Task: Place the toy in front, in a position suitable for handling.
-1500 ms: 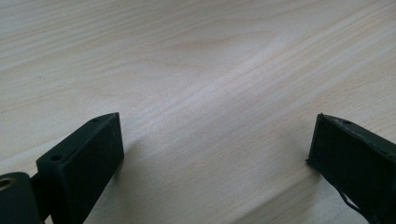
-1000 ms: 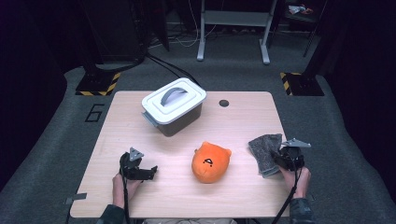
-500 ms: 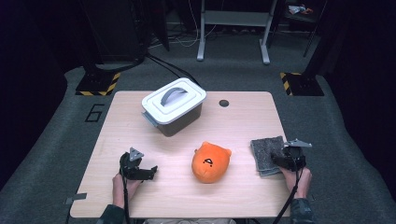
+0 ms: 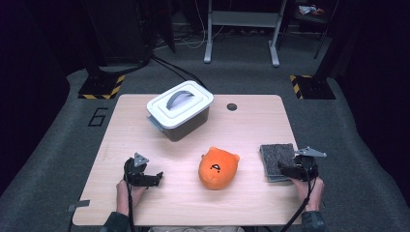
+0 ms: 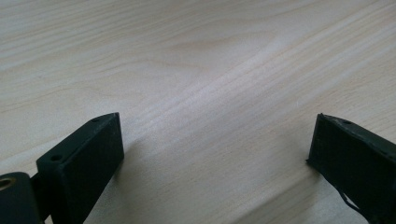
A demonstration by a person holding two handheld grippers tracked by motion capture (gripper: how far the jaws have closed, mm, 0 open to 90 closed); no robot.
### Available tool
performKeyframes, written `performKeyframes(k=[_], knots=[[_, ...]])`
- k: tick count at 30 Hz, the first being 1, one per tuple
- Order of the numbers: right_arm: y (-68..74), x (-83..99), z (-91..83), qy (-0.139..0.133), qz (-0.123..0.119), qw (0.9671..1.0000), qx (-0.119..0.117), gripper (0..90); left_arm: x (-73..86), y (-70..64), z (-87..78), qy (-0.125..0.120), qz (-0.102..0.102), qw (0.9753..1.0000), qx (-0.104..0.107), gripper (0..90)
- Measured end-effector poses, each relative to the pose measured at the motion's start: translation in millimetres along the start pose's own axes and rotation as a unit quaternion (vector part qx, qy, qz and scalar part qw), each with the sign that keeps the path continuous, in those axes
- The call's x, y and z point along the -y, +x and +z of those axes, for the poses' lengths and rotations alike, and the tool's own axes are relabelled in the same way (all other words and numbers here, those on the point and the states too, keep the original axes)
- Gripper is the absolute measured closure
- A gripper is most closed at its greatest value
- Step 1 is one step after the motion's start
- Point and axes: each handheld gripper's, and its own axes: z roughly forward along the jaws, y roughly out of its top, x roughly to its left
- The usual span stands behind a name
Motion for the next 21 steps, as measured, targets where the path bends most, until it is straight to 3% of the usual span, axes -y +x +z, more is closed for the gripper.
performKeyframes(k=[5,11,12,14,17,21], knots=[[7.1,1.9,-1.3,0.0,-0.002,0.9999,-0.012,16.7,0.2,0.4,0.1,-0.002,0.001,1.0,-0.001,2.6],[16.0,0.7,-4.4,0.001,-0.017,0.9995,-0.026,14.7,-0.3,1.2,-0.3,-0.003,0.005,0.9997,0.022,0.6],[18.2,0.4,-5.3,0.0,-0.01,0.9996,-0.028,14.4,-0.2,2.1,-0.7,-0.008,0.004,0.9997,0.022,0.5],[20.5,-0.2,-7.1,-0.001,-0.019,0.9993,-0.033,13.8,-1.1,2.2,-3.5,-0.014,-0.004,0.9991,0.039,0.5],[27.9,-1.3,-9.4,-0.002,-0.026,0.9988,-0.042,12.9,-3.8,-3.2,-9.9,-0.034,0.001,0.9982,0.05,0.5],[41.5,-5.5,-10.8,-0.004,-0.039,0.9976,-0.056,12.1,-12.8,-10.8,-15.9,-0.047,0.0,0.9955,0.082,0.8]])
